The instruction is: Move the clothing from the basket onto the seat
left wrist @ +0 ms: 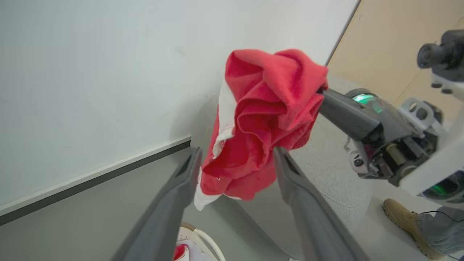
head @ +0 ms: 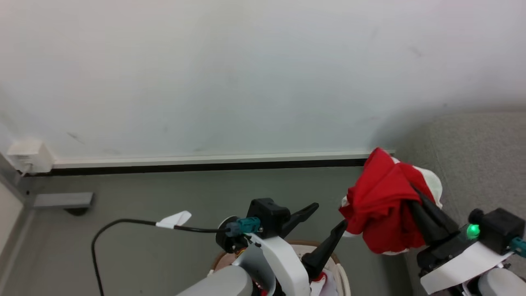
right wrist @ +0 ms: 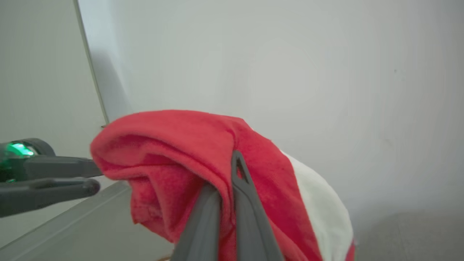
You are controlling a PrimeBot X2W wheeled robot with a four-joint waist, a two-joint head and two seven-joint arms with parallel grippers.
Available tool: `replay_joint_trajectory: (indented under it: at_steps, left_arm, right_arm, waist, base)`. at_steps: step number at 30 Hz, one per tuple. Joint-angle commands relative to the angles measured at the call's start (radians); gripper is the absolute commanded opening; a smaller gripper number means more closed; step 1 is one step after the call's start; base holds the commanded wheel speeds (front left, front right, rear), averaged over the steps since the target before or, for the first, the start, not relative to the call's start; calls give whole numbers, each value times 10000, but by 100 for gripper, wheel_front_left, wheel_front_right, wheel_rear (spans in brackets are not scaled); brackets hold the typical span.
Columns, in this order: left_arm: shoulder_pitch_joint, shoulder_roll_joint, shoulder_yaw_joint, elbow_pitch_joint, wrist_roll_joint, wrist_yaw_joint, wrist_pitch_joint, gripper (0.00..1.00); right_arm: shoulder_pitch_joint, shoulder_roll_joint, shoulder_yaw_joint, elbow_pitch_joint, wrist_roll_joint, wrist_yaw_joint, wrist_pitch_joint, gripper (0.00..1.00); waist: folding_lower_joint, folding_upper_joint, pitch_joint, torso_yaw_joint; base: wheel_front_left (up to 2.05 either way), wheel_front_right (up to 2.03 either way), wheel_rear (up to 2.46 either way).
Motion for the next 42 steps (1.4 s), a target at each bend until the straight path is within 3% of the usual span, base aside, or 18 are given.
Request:
replay_joint_trajectory:
  at_steps: [1,10,17,27,34,42]
  left_arm:
    - [-143,-55,23,116,129,-53,-114,100]
    - [-723,-619,-65,819,271,-410,-513,100]
    - [-1335,-937,-216,1136,514,-673,-562,100]
    - [-3047,-893,-267,1418,1206,-940,-375,100]
    - [-4516,-1257,-272,1641,1679,-1297,-477,100]
    - [-5782,-1650,-473,1851,1800,-1499,-639,100]
  right_arm:
    - [48,-52,-279,-144,-67,-25,-46,0]
    - [217,-168,-1570,-886,-138,-25,-43,0]
    - [215,270,-2863,-1097,-17,-25,-46,0]
    - [-1563,550,-5059,-261,-394,-25,-47,0]
    - [-3968,-265,-6456,1550,-190,-25,8,0]
    - [-6917,-972,-8168,4319,-990,-25,-30,0]
  waist:
    - [-1,0,431,-616]
    - [-1,0,1286,-2322]
    - [-1,0,2133,-2793]
    - [-1,0,4459,-2468]
    - [-1,0,5741,-1868]
    - [-1,0,6737,-1301]
  base:
    - [0,0,0]
    - [0,0,0]
    - [0,0,0]
    - [0,0,0]
    - [0,0,0]
    - [0,0,0]
